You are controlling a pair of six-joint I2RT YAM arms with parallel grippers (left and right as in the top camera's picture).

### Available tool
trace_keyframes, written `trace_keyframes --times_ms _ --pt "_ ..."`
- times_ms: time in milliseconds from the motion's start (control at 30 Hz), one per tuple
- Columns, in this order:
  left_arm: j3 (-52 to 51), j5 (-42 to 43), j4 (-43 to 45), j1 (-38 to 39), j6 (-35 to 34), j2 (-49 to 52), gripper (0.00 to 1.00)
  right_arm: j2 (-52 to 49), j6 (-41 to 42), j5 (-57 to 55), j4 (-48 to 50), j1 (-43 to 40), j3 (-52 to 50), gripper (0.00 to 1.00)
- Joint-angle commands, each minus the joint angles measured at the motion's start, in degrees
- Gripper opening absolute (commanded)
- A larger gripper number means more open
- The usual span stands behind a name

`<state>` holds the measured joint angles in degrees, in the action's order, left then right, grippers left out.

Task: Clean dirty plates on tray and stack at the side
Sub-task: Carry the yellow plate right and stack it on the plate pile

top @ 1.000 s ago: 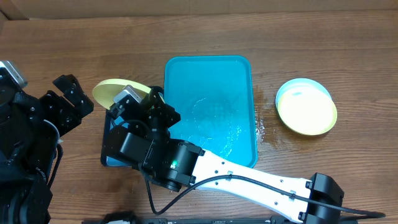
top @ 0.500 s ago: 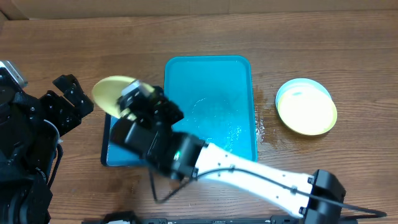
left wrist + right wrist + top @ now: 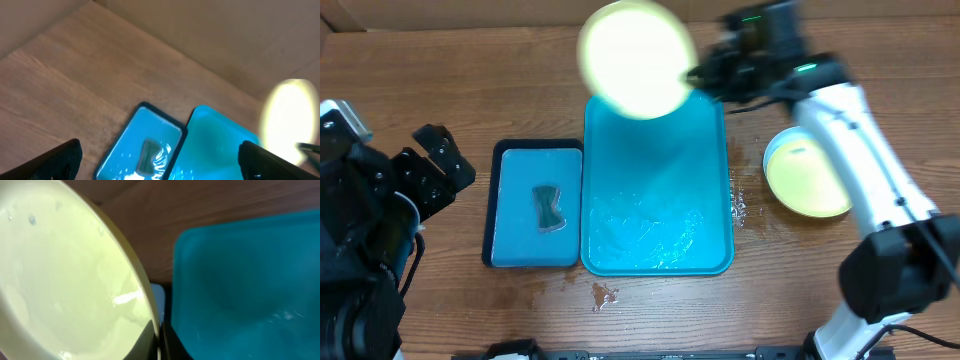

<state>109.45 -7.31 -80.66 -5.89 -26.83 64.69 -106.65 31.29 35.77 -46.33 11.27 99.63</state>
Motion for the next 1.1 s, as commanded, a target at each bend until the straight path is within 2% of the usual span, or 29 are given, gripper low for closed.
trace_keyframes --times_ms 0,100,167,300,400,433,467,500,533,633,667,800,900,967,1000,1067 --pt "0.55 0.96 -1.09 -0.13 -0.24 1.05 1.0 2.8 -0.98 0.94 -8.57 -10.21 1.44 0.04" --pt "0.55 0.96 -2.08 -0.13 -0.13 1.86 1.0 2.58 -1.07 -18.73 -20.57 -17.97 0.17 0.04" --pt "0.55 0.96 -2.56 -0.13 -0.13 2.45 1.0 2.58 -1.07 -27.63 -26.21 -21.97 -1.79 0.04" --pt "0.55 0.96 -3.13 -0.13 -0.13 3.48 1.0 2.58 -1.44 -33.18 -32.92 -28.37 -7.08 0.04" --pt "0.55 0.96 -3.61 -0.13 -0.15 4.11 1.0 2.58 -3.06 -33.0 -33.03 -31.54 -11.98 0.04" --pt "0.55 0.96 -3.76 -0.13 -0.13 4.31 1.0 2.58 -4.09 -32.35 -32.33 -31.93 -13.42 0.06" --pt "0.55 0.96 -3.89 -0.13 -0.13 4.57 1.0 2.58 -5.79 -31.52 -31.78 -32.04 -14.69 0.13" --pt "0.55 0.94 -4.0 -0.13 -0.13 4.7 1.0 2.58 -6.38 -31.26 -31.8 -32.04 -15.72 0.28" --pt "0.55 0.94 -4.15 -0.13 -0.11 4.96 1.0 2.58 -6.38 -31.21 -31.85 -32.02 -16.26 0.38" --pt "0.55 0.96 -4.31 -0.13 0.09 5.55 1.0 2.69 -7.34 -31.21 -32.09 -31.95 -16.24 0.48" --pt "0.55 0.94 -4.37 -0.13 0.09 5.7 1.0 2.8 -7.34 -31.21 -32.2 -31.95 -16.2 0.48" --pt "0.55 0.96 -4.74 -0.13 0.09 6.21 1.0 3.74 -7.58 -30.82 -33.2 -31.95 -16.15 0.47" --pt "0.55 0.96 -4.9 -0.13 0.09 6.54 1.0 4.0 -10.58 -27.8 -35.06 -31.95 -16.22 0.33" --pt "0.55 0.96 -4.87 -0.13 0.07 6.6 1.0 4.0 -11.47 -27.61 -35.01 -31.85 -17.05 0.08" --pt "0.55 0.94 -4.87 -0.13 0.07 6.64 1.0 4.0 -11.41 -27.56 -34.03 -31.85 -17.9 0.04" --pt "0.55 0.96 -4.87 -0.13 0.07 6.71 1.0 4.0 -11.34 -27.54 -29.92 -31.85 -20.79 0.04"
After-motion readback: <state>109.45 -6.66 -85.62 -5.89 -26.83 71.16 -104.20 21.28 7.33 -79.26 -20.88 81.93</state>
